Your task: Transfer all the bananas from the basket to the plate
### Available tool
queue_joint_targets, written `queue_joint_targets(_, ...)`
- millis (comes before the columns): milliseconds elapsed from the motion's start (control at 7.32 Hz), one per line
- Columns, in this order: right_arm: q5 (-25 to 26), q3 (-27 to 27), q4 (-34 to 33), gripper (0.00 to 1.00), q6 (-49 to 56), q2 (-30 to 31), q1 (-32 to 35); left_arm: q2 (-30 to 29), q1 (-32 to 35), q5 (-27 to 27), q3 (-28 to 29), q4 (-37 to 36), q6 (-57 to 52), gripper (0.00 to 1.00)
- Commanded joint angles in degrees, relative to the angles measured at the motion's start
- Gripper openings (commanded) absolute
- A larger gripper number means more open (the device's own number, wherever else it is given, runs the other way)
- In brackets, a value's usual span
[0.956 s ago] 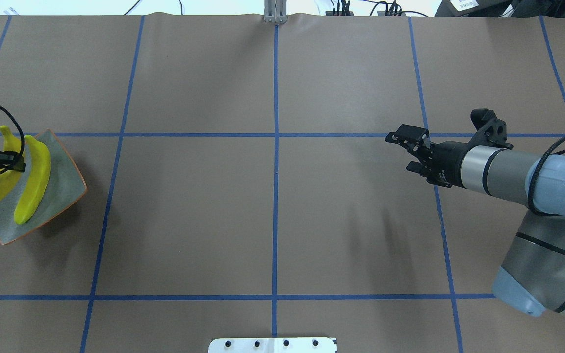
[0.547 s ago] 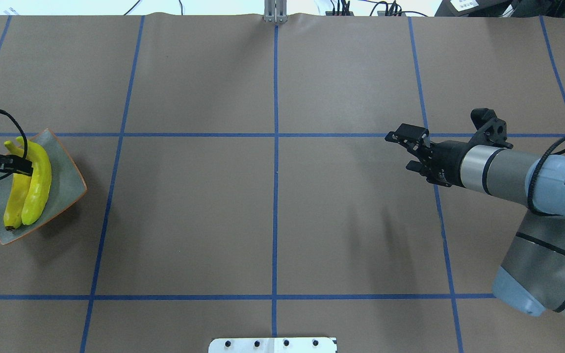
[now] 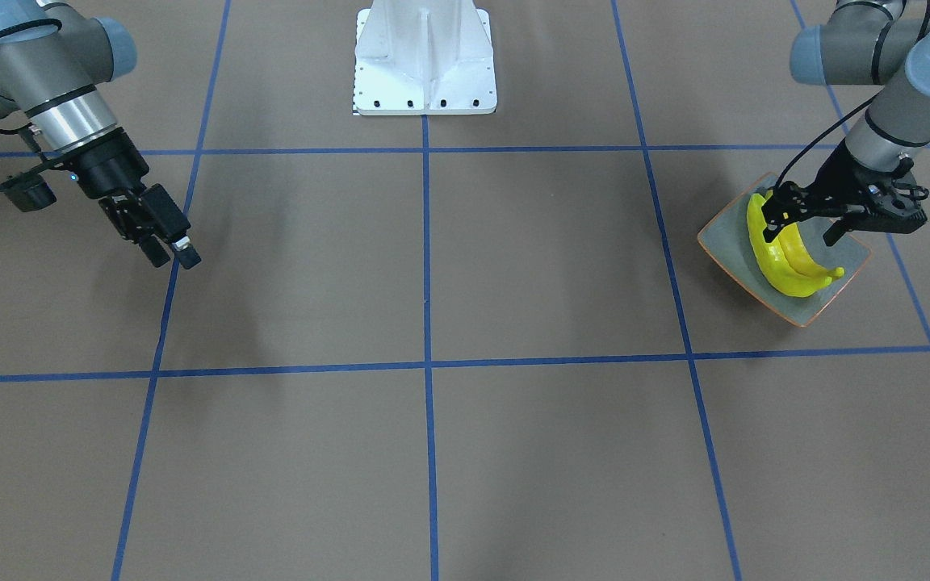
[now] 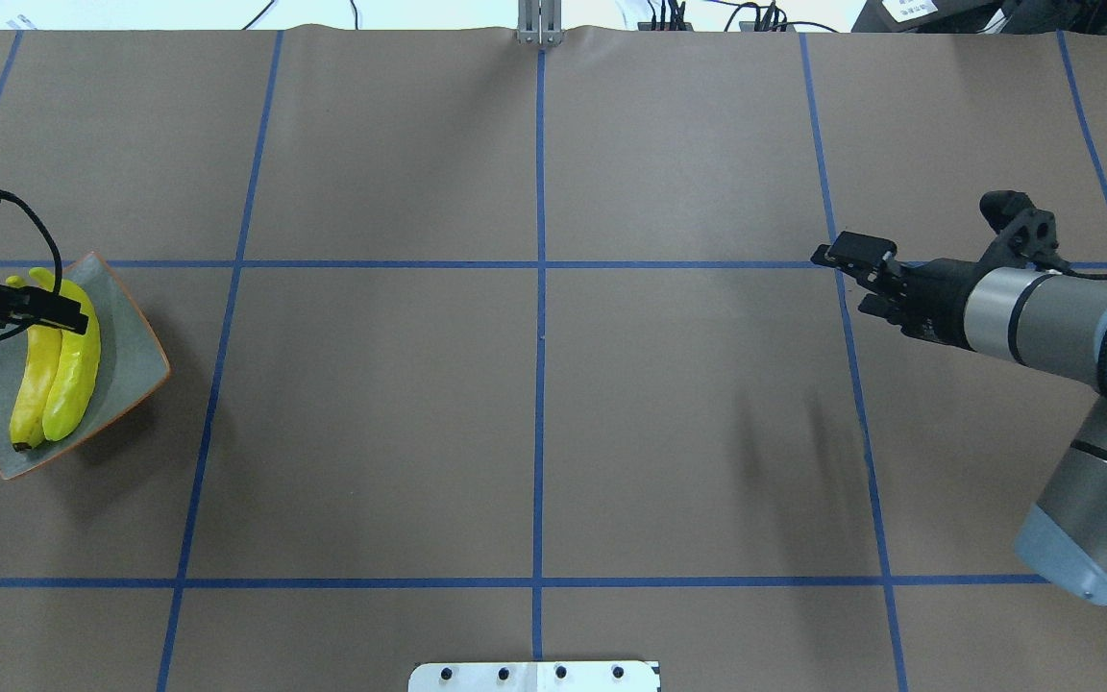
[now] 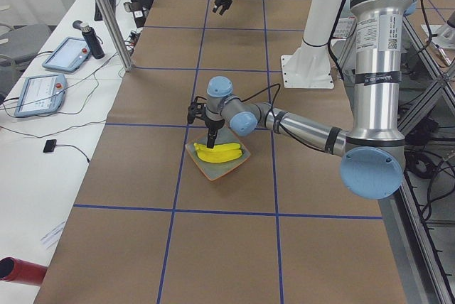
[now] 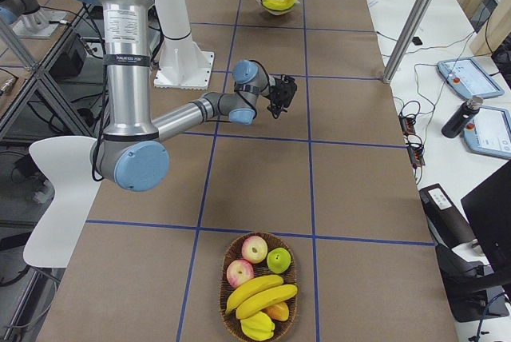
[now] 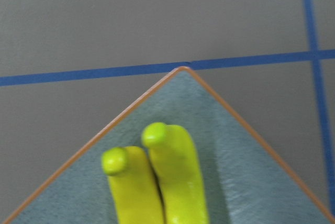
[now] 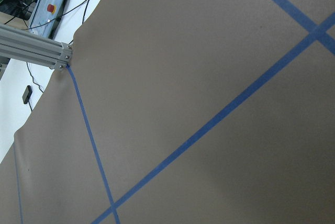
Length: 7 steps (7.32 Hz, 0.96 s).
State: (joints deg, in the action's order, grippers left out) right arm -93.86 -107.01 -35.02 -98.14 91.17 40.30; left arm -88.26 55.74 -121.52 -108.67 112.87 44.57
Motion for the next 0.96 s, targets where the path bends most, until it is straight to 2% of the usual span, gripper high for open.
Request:
queue_joint_targets(0, -9.08, 0.66, -0.05, 1.00, 15.89, 6.62, 9.47, -6.89, 0.43, -0.91, -6.97, -14.80, 0.78, 1.00)
queue_joint_targets(137, -16.54, 2.23, -0.05, 1.00, 23.19, 9.00, 16.49, -7.10, 0.34, -0.99, -7.08, -15.13, 0.87, 1.00)
queue_joint_targets(410, -32.53, 10.54, -0.22, 1.00, 43.97, 10.08, 34.04, -7.80, 0.08, -1.00, -6.91, -15.22, 3.13, 1.00)
queue_joint_targets(547, -36.87, 15.90, -1.01, 1.00, 56.71, 9.99, 41.53, -8.33, -0.27, -0.91, -6.91, -15.22, 4.72, 1.00)
queue_joint_targets(820, -40.41, 25.58, -1.63, 1.00, 76.27, 9.38, 50.28, -8.42, -0.45, -0.82, -6.73, -15.22, 4.82, 1.00)
